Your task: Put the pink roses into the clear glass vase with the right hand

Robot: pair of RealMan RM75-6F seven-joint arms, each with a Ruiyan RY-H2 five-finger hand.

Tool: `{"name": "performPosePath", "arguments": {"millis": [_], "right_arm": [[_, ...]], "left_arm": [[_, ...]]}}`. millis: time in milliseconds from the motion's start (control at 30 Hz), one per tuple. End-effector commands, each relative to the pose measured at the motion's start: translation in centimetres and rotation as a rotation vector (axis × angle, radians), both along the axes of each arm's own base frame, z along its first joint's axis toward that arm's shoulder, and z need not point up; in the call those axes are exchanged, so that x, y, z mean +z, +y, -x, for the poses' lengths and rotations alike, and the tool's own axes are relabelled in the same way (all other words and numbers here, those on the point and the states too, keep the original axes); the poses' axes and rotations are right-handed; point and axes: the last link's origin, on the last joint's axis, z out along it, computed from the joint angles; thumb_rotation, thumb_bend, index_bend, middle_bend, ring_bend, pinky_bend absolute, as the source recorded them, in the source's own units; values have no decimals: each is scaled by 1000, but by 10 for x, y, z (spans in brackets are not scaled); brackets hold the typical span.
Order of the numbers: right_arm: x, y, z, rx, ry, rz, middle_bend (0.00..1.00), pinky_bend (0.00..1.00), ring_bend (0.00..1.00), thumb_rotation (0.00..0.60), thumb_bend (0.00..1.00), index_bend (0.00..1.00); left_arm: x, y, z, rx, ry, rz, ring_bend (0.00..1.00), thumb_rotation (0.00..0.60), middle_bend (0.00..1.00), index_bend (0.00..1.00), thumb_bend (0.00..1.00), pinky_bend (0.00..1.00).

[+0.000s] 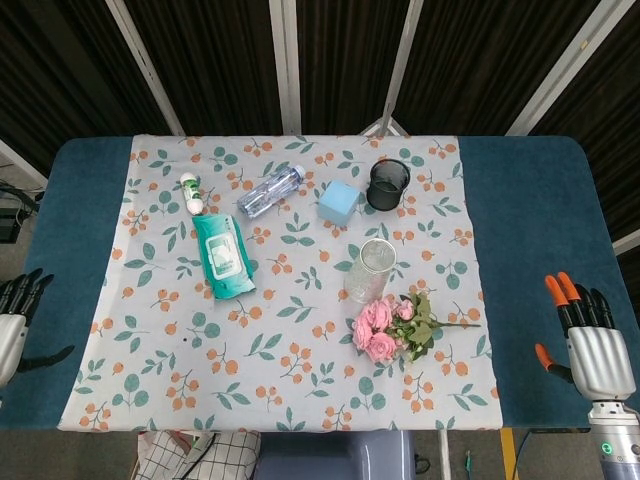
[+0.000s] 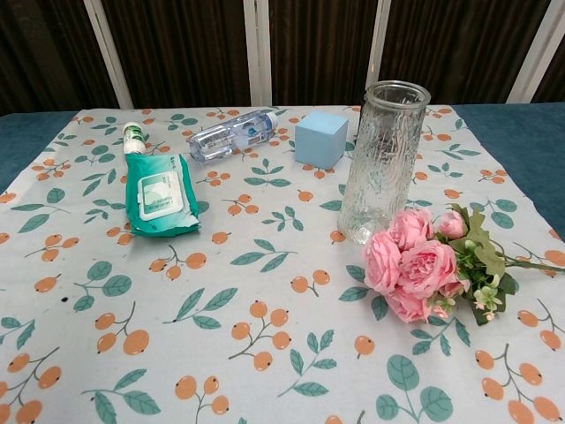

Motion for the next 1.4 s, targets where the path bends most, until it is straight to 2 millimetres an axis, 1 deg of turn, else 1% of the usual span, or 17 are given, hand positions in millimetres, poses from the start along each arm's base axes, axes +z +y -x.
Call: {"name": "performPosePath", "arguments": {"millis": [33, 367, 467, 567, 700, 767, 833, 933, 1033, 1233, 1400], "right_arm": [[0, 0, -1, 8, -1, -1, 0, 0, 0, 600, 330, 0], [1, 4, -3, 29, -9, 3, 0, 0, 0, 600, 327, 0], [-1, 4, -6, 45, -11, -12, 0, 0, 0, 600, 295, 0], [-6, 6, -14, 82, -10, -57, 0, 0, 0, 600, 262, 0], [-23, 7, -26, 91, -37, -172, 0, 0, 0, 600, 253, 0], [-33, 4, -36, 87, -83, -235, 0, 0, 0, 600, 252, 0], [-42, -2, -45, 92, -117, -270, 0, 0, 0, 600, 252, 0], [-58, -17, -59, 103, -138, -315, 0, 0, 0, 600, 252, 0], [-73, -28, -67, 103, -150, -346, 0, 0, 0, 600, 252, 0], [-101, -43, -78, 100, -142, -394, 0, 1, 0, 600, 251, 0], [-119, -53, -87, 110, -139, -408, 41, 11, 26, 600, 251, 0]], "left_arm": [[1, -1, -1, -3, 3, -7, 0, 600, 0, 0, 0, 0], [2, -6, -2, -12, 12, -30, 0, 600, 0, 0, 0, 0], [2, -6, -2, -10, 10, -32, 0, 600, 0, 0, 0, 0], [2, -5, -2, -14, 3, -33, 0, 600, 0, 0, 0, 0], [1, -4, -2, -16, 4, -25, 0, 600, 0, 0, 0, 0], [1, -4, -3, -19, 4, -22, 0, 600, 0, 0, 0, 0], [0, -3, -3, -21, 5, -19, 0, 600, 0, 0, 0, 0], [-1, -3, -3, -24, 4, -14, 0, 600, 0, 0, 0, 0], [0, -2, -2, -21, 1, -13, 0, 600, 0, 0, 0, 0], [1, -1, 0, -14, -5, -9, 0, 600, 0, 0, 0, 0], [2, -1, 2, -11, -1, -3, 0, 600, 0, 0, 0, 0]]}}
